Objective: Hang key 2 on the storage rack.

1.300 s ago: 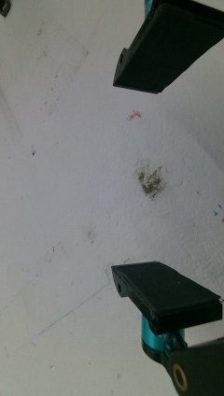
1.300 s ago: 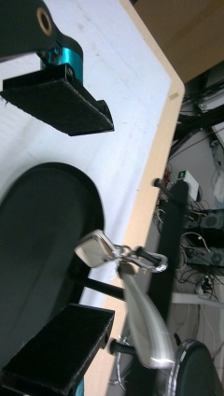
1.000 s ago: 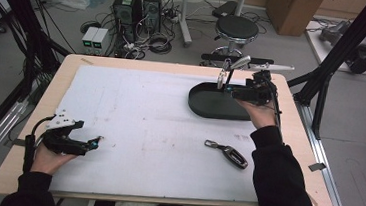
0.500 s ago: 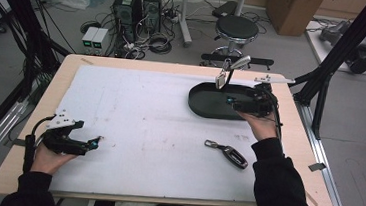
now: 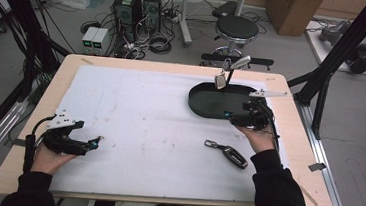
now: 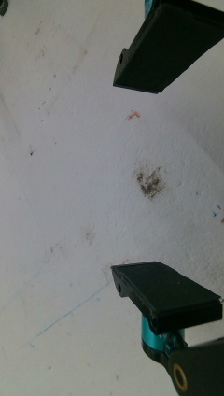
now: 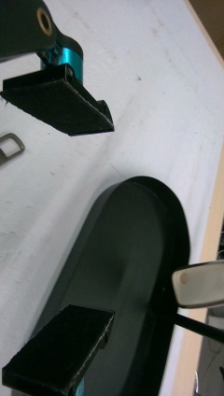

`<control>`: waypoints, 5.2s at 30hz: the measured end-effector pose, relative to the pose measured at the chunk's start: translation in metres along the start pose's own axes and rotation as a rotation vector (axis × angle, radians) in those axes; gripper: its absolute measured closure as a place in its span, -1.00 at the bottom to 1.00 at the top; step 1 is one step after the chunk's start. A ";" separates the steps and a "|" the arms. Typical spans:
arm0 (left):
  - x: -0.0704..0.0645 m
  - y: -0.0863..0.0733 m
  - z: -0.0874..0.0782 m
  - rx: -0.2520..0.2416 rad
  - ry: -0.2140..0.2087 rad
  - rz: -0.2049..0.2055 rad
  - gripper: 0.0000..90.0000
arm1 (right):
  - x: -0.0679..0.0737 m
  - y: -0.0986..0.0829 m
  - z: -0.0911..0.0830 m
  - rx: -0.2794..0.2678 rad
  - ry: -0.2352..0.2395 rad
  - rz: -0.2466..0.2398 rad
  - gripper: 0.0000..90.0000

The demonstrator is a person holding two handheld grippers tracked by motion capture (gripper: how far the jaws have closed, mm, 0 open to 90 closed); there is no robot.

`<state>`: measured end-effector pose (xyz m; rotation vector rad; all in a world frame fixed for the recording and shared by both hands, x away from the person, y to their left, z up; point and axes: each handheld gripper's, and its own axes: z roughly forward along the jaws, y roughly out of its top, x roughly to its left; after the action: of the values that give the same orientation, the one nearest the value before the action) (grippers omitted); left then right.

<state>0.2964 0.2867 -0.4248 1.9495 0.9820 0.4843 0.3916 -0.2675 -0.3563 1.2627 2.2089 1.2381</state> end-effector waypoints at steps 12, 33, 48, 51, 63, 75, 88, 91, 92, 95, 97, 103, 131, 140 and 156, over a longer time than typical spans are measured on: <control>0.000 0.000 0.000 0.002 0.000 -0.001 -0.79 | -0.001 -0.022 0.008 0.047 0.014 0.005 -0.81; 0.000 0.000 0.000 0.006 0.000 0.003 -0.79 | 0.021 -0.057 0.027 0.247 0.078 -0.152 -0.81; -0.001 0.000 0.001 0.013 0.002 0.002 -0.79 | 0.028 -0.071 0.032 0.368 0.097 -0.263 -0.47; -0.001 0.000 0.001 0.014 0.001 0.002 -0.79 | 0.028 -0.072 0.033 0.379 0.097 -0.271 -0.39; -0.001 -0.001 0.001 0.015 0.002 0.002 -0.79 | 0.033 -0.074 0.031 0.377 0.149 -0.327 0.71; -0.001 0.000 0.001 0.013 0.003 0.001 -0.79 | 0.030 -0.074 0.027 0.349 0.172 -0.275 0.90; 0.000 0.000 0.001 0.014 0.001 0.005 -0.79 | 0.019 -0.063 0.001 0.213 0.196 -0.192 0.90; 0.000 0.000 0.001 0.011 0.000 0.003 -0.79 | 0.018 -0.059 -0.003 0.184 0.203 -0.184 0.90; -0.001 0.000 0.001 0.010 0.000 0.000 -0.79 | 0.018 -0.058 -0.004 0.180 0.204 -0.178 0.90; 0.000 0.000 0.001 0.009 -0.001 -0.001 -0.79 | 0.017 -0.054 -0.007 0.161 0.208 -0.170 0.90; 0.000 0.000 0.000 0.006 0.001 0.001 -0.79 | 0.017 -0.052 -0.008 0.152 0.215 -0.160 0.90; -0.001 0.000 0.000 0.003 0.001 -0.001 -0.79 | 0.017 -0.041 -0.015 0.118 0.219 -0.148 0.90; 0.000 0.000 -0.001 -0.005 -0.002 0.000 -0.79 | 0.007 0.023 -0.033 -0.092 0.214 -0.088 0.90; 0.001 0.000 -0.001 -0.008 -0.004 -0.007 -0.79 | 0.009 0.042 -0.031 -0.103 0.198 -0.102 0.90; 0.002 0.000 -0.003 -0.019 -0.006 -0.006 -0.79 | 0.016 0.076 -0.022 -0.146 0.202 -0.107 0.90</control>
<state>0.2954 0.2896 -0.4234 1.9296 0.9761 0.4822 0.4101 -0.2486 -0.2803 0.9901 2.2400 1.5111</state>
